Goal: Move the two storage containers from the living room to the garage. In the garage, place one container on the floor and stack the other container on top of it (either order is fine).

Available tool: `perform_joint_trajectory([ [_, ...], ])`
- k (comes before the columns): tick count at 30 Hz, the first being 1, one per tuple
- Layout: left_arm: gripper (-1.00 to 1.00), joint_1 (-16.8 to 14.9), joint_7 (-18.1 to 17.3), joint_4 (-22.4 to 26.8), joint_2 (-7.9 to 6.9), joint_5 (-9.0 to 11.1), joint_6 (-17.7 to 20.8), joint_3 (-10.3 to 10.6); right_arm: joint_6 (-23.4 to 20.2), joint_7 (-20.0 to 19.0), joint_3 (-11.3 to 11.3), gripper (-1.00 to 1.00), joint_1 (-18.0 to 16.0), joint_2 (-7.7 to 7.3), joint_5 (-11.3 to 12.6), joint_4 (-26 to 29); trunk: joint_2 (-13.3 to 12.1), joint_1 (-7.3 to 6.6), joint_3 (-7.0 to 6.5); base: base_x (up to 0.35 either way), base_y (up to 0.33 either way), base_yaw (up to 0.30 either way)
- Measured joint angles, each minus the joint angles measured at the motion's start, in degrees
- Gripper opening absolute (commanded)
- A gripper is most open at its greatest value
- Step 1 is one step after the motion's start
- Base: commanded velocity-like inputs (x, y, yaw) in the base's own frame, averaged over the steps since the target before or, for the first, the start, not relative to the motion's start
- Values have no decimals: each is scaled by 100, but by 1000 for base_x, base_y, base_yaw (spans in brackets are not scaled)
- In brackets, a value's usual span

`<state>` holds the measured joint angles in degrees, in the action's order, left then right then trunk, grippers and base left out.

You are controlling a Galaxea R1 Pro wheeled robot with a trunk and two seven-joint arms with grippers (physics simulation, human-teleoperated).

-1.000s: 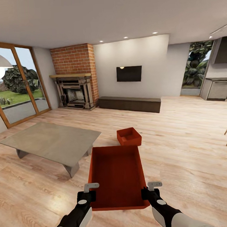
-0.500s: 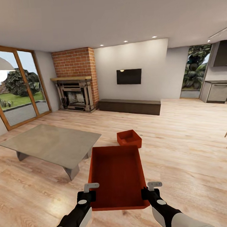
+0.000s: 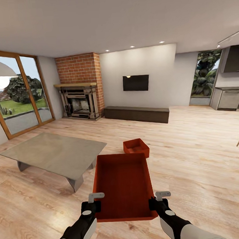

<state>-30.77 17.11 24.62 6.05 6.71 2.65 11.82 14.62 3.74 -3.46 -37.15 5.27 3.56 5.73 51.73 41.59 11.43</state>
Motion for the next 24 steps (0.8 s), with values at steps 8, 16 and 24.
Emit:
perform_joint_trajectory([
  [8,-100,0,-3,-5,2,7,-1,0,-7,-8,-3,-100,0,-5,0,1,0,0,-1,0,0,0],
  [16,-100,0,-5,-6,2,8,-1,-1,-9,-8,5,-100,-1,-5,-11,1,-320,-175,-144,0,0,0],
  [24,-100,0,-3,-7,2,5,0,0,-8,-6,5,-100,2,-4,-7,1,-641,-351,-289,0,0,0],
])
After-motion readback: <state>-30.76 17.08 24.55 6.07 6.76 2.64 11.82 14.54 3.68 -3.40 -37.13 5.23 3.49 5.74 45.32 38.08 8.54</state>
